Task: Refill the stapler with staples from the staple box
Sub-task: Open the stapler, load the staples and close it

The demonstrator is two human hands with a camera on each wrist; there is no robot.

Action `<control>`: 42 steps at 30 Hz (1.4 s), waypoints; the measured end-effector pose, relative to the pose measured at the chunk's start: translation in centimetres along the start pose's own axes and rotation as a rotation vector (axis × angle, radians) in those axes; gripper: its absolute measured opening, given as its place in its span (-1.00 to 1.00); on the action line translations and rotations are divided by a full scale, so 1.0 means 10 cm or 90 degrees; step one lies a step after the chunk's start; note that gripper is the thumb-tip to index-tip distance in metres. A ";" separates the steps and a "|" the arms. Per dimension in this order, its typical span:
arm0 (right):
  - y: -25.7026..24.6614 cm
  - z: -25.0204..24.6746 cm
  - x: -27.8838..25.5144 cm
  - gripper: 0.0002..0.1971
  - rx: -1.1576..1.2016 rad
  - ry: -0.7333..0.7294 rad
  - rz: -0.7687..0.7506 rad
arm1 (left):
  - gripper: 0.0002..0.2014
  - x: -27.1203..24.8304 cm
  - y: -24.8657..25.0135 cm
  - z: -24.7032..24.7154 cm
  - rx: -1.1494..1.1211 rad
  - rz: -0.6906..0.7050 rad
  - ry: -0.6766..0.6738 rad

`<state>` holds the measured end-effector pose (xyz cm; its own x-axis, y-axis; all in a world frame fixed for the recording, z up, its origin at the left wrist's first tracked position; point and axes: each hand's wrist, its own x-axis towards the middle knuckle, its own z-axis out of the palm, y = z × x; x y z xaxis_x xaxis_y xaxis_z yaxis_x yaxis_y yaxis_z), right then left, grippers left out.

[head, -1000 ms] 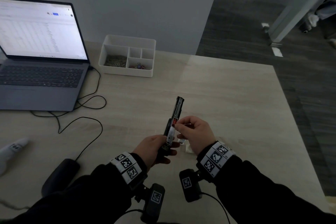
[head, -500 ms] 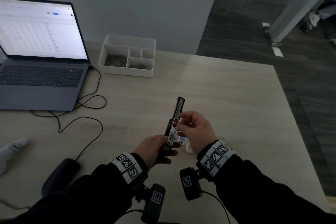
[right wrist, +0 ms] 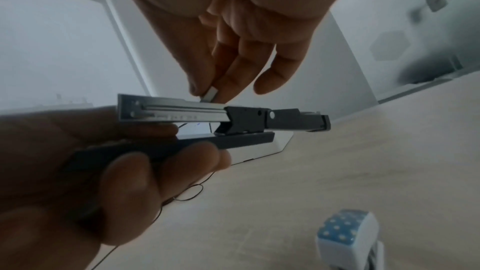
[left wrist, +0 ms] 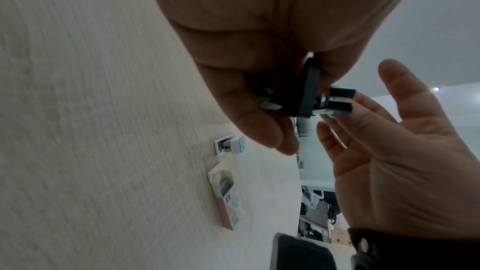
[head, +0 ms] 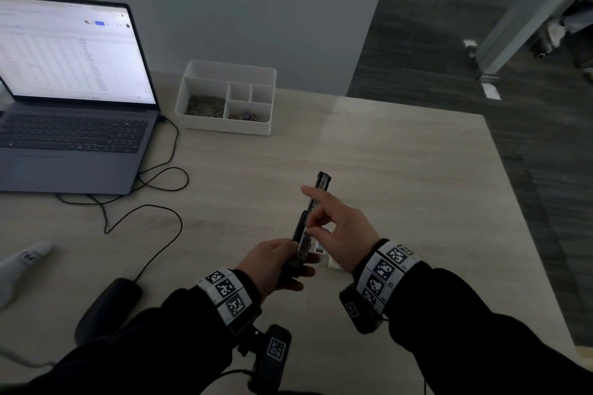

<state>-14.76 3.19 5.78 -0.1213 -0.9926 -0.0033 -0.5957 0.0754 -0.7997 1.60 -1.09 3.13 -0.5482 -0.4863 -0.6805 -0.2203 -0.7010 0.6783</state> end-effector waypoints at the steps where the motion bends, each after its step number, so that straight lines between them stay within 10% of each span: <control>1: 0.00 -0.01 0.00 -0.29 -0.004 -0.012 -0.006 | -0.69 0.00 0.00 0.00 0.004 0.000 -0.003; 16: 0.01 -0.04 0.05 -0.36 -0.049 -0.110 -0.022 | -0.70 0.00 -0.01 0.01 0.028 -0.008 -0.010; 42: 0.06 0.01 0.01 -0.49 -0.087 -0.026 -0.052 | -0.70 -0.01 -0.01 0.01 0.030 0.012 -0.009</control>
<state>-15.02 3.11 5.25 -0.0380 -0.9988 0.0319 -0.7047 0.0042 -0.7095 1.61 -0.88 3.16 -0.5635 -0.4919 -0.6637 -0.2476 -0.6659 0.7038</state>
